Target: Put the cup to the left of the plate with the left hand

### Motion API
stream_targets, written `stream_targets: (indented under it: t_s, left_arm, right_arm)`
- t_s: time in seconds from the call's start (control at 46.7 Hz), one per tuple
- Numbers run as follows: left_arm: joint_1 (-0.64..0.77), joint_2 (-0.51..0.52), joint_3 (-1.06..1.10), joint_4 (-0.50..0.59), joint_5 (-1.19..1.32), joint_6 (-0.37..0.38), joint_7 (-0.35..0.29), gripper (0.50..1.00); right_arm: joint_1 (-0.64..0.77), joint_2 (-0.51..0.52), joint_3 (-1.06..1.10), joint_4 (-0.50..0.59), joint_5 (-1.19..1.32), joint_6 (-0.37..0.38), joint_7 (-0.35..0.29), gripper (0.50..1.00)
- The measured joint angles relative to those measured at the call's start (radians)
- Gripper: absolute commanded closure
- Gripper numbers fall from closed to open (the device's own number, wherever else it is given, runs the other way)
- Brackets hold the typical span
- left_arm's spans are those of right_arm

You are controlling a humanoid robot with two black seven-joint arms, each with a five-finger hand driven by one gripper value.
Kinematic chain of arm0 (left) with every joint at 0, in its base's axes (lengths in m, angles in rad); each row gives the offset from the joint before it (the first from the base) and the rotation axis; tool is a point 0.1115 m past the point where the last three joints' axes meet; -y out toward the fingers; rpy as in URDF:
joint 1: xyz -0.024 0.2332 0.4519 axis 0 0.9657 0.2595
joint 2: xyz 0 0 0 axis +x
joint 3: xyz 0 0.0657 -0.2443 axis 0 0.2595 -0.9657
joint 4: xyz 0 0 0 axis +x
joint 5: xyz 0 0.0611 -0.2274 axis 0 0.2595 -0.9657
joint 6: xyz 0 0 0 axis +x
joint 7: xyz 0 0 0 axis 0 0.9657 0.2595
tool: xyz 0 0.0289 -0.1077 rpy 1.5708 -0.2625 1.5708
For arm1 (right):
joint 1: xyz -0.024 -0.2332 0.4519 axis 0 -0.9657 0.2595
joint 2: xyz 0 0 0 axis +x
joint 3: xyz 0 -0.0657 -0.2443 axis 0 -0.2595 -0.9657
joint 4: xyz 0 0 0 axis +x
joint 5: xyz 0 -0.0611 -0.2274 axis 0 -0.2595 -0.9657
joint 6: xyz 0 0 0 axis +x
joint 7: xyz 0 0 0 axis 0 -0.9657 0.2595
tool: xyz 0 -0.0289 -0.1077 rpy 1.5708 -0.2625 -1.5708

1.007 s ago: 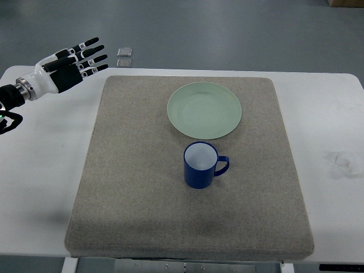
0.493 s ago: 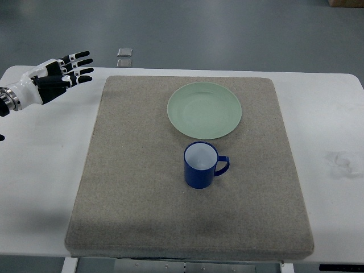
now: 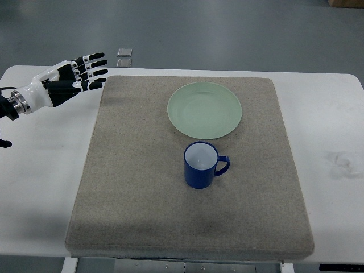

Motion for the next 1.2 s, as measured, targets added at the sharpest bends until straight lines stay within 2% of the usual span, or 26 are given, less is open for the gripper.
stream_targets:
  t_s: [0.257, 0.386, 0.685, 1.199]
  left_arm:
    - [0.099, 0.0, 0.005, -0.19, 0.05, 0.0, 0.0, 0.501]
    - [0.158, -0.026, 0.005, -0.243, 0.117, 0.0, -0.008, 0.501]
    - [0.221, -0.098, 0.031, -0.303, 0.208, 0.0, -0.012, 0.501]
    - [0.224, -0.172, 0.084, -0.349, 0.309, 0.0, -0.023, 0.501]
  right_arm:
    - [0.0, 0.0, 0.0, 0.0, 0.0, 0.0, 0.0, 0.568]
    - [0.0, 0.0, 0.0, 0.0, 0.0, 0.0, 0.0, 0.568]
    - [0.0, 0.0, 0.0, 0.0, 0.0, 0.0, 0.0, 0.568]
    - [0.0, 0.0, 0.0, 0.0, 0.0, 0.0, 0.0, 0.568]
